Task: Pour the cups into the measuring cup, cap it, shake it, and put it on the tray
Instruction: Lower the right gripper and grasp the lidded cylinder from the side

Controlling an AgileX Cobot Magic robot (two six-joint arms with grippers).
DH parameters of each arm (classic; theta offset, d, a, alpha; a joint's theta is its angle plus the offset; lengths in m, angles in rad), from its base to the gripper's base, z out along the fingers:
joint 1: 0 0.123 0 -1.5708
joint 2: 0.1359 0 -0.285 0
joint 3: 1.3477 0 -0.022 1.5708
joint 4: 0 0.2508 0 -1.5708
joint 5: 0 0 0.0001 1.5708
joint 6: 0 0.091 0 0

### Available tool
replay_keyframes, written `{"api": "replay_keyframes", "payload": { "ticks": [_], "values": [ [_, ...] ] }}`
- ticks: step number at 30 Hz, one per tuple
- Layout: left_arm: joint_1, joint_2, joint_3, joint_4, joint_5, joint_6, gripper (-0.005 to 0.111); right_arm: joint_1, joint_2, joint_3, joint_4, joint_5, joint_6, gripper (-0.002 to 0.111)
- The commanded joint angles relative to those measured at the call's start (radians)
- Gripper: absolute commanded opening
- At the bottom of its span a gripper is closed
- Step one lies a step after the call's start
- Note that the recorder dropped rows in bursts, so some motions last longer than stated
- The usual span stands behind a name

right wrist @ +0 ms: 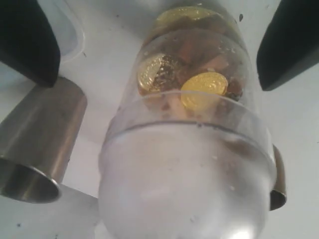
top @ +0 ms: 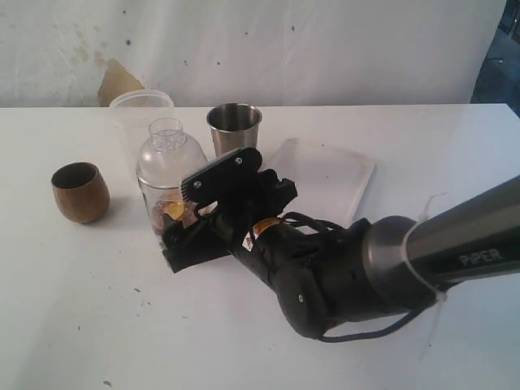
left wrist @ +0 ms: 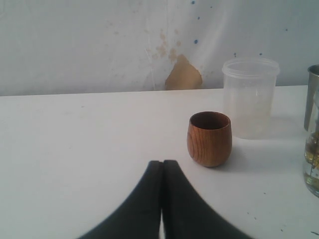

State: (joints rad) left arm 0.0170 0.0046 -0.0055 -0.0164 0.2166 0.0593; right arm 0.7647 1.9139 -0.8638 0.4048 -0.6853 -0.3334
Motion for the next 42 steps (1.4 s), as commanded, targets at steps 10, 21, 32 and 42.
{"api": "replay_keyframes", "payload": {
  "ticks": [10, 21, 32, 42],
  "values": [
    [0.000, -0.005, 0.005, 0.000, -0.013, 0.000, 0.000, 0.002, 0.131, -0.080, -0.132, -0.109, 0.069, 0.105],
    [0.000, -0.005, 0.005, 0.000, -0.013, 0.000, 0.000, 0.002, 0.194, -0.164, -0.130, -0.142, 0.125, 0.105],
    [0.000, -0.005, 0.005, 0.000, -0.013, 0.000, 0.000, 0.002, 0.250, -0.230, -0.130, -0.140, 0.229, 0.105],
    [0.000, -0.005, 0.005, 0.000, -0.013, 0.000, 0.000, 0.002, 0.266, -0.246, -0.178, -0.156, 0.251, 0.105]
  ]
}}
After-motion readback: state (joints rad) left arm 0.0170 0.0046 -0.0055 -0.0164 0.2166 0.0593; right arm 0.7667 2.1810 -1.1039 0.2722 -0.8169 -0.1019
